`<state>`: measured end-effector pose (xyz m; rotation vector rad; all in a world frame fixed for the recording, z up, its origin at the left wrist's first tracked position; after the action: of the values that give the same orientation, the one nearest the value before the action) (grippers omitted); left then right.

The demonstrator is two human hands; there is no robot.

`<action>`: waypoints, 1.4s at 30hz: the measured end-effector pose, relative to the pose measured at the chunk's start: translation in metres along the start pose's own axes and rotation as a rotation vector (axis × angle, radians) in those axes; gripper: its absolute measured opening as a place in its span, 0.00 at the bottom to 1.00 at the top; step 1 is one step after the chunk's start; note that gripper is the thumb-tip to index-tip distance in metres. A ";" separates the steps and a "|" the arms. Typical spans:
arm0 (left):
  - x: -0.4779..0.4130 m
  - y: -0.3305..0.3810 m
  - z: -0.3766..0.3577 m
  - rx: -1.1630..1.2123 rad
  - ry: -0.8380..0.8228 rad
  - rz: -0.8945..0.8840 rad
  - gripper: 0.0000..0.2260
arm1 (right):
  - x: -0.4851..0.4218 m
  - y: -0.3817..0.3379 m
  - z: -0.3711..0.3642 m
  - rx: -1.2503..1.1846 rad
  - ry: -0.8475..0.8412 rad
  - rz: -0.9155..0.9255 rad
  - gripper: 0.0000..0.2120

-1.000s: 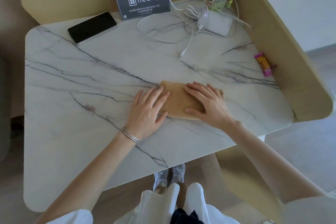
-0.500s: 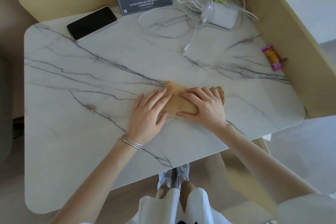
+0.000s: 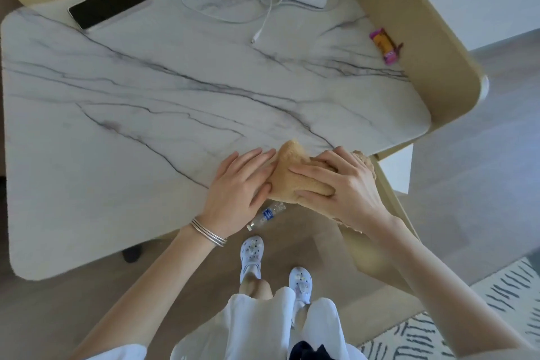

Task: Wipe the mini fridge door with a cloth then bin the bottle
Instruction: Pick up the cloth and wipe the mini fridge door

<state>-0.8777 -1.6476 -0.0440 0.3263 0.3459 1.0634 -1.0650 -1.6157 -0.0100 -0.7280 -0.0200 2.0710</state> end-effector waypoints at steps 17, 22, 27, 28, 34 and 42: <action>0.109 0.060 -0.085 -0.267 -0.073 0.029 0.21 | 0.168 0.014 -0.004 -0.010 -0.194 -0.338 0.08; 0.124 0.019 -0.153 -0.318 -0.121 0.034 0.21 | 0.200 0.027 -0.071 -0.021 -0.175 -0.349 0.10; 0.127 -0.032 -0.228 -0.336 -0.107 0.042 0.21 | 0.232 0.046 -0.152 -0.027 -0.114 -0.338 0.08; 0.127 -0.042 -0.244 -0.339 -0.100 0.037 0.22 | 0.239 0.051 -0.168 -0.018 -0.108 -0.327 0.08; 0.120 -0.099 -0.345 -0.410 -0.069 -0.007 0.22 | 0.277 0.087 -0.262 0.050 -0.008 -0.278 0.07; 0.098 -0.169 -0.434 -0.513 0.146 -0.058 0.22 | 0.315 0.145 -0.372 0.148 0.072 -0.133 0.12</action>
<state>-0.8867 -1.5952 -0.5166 -0.2194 0.1999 1.0814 -1.1176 -1.5531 -0.5118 -0.6906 0.1210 1.8963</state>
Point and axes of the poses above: each hand's wrist, its own x-axis away from the middle knuckle, its own z-axis out of the back of the hand, y = z × x, the point moved 4 cm from there along -x, towards the middle knuckle, and after that the axes turned 13 degrees about z, right-handed, at the moved point
